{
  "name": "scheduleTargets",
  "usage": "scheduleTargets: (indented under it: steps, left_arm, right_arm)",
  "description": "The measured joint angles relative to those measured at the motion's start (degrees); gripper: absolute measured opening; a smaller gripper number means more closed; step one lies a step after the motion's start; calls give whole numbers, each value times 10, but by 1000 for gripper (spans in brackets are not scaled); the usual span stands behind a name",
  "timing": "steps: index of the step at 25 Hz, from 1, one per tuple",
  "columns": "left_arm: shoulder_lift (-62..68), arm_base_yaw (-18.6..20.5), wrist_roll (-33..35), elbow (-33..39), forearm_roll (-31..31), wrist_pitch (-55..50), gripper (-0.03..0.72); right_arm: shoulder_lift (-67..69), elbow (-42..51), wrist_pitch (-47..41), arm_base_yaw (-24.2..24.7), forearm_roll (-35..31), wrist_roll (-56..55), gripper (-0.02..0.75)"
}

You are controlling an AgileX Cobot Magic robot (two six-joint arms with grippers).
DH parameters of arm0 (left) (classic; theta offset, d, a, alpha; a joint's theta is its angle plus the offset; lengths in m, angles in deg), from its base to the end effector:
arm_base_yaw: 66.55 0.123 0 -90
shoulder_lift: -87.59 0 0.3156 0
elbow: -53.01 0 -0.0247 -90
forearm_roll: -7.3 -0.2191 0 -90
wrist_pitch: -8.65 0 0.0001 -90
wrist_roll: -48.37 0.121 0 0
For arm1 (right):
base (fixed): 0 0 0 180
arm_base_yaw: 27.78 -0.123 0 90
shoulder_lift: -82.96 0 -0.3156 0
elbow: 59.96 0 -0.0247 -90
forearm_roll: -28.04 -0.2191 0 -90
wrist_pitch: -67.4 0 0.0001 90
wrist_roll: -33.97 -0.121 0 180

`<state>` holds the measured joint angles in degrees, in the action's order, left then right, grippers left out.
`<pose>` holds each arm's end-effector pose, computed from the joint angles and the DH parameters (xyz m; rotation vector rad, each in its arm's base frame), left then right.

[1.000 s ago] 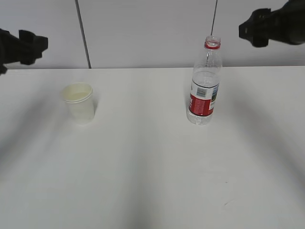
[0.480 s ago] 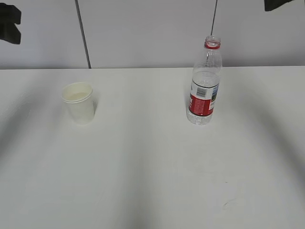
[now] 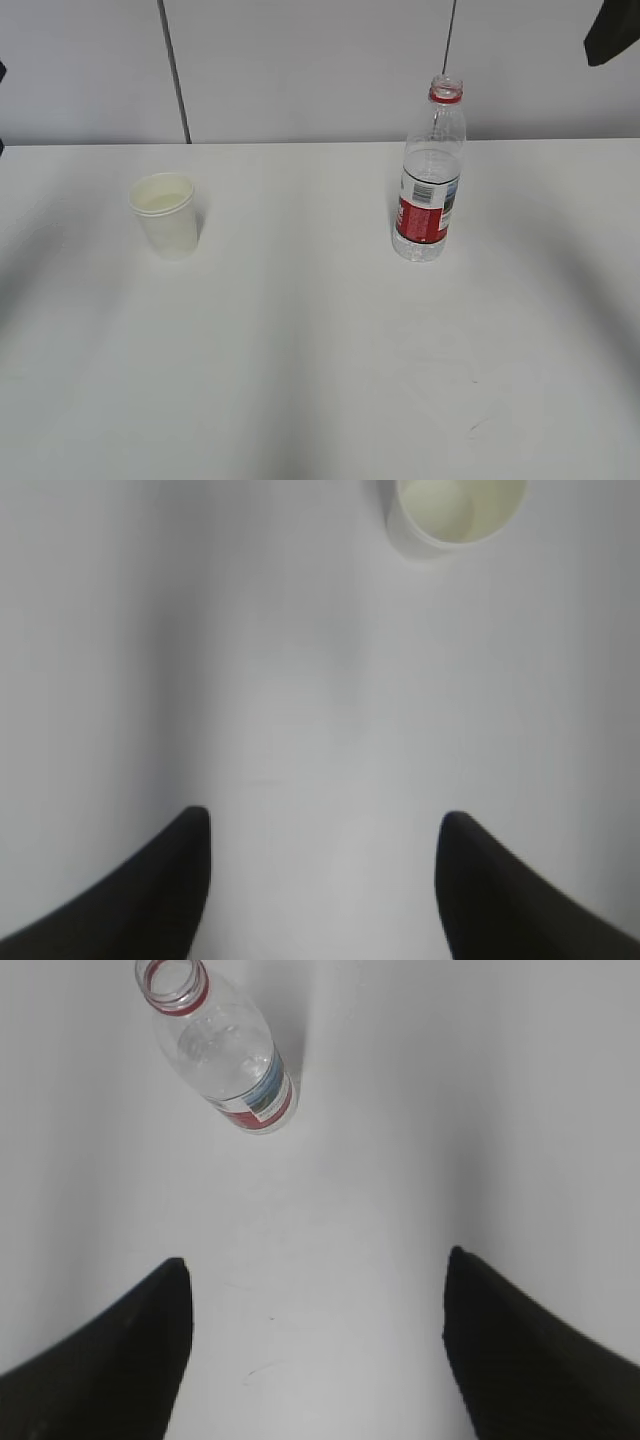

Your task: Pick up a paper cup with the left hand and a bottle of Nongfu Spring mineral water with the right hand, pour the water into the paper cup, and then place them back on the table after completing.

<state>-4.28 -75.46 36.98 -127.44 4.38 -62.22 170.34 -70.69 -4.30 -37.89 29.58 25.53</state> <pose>0.2496 -0.0332 0.3595 -0.0493 2.7637 -0.0224 0.2530 0.0420 0.4099 -0.0393 2.5905 0.0827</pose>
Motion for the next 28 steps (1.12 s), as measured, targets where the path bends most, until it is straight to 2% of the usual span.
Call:
scheduleTargets:
  steps: [8,17,28]
  left_arm:
    - [0,0,8,0,17,-1,436]
    - [0,0,9,-1,16,-1,435]
    - [-1,0,10,5,16,-1,435]
  right_arm:
    - [0,2,0,0,-1,0,575]
    - [0,61,-1,0,-15,0,575]
    - [0,62,-1,0,-21,7,574]
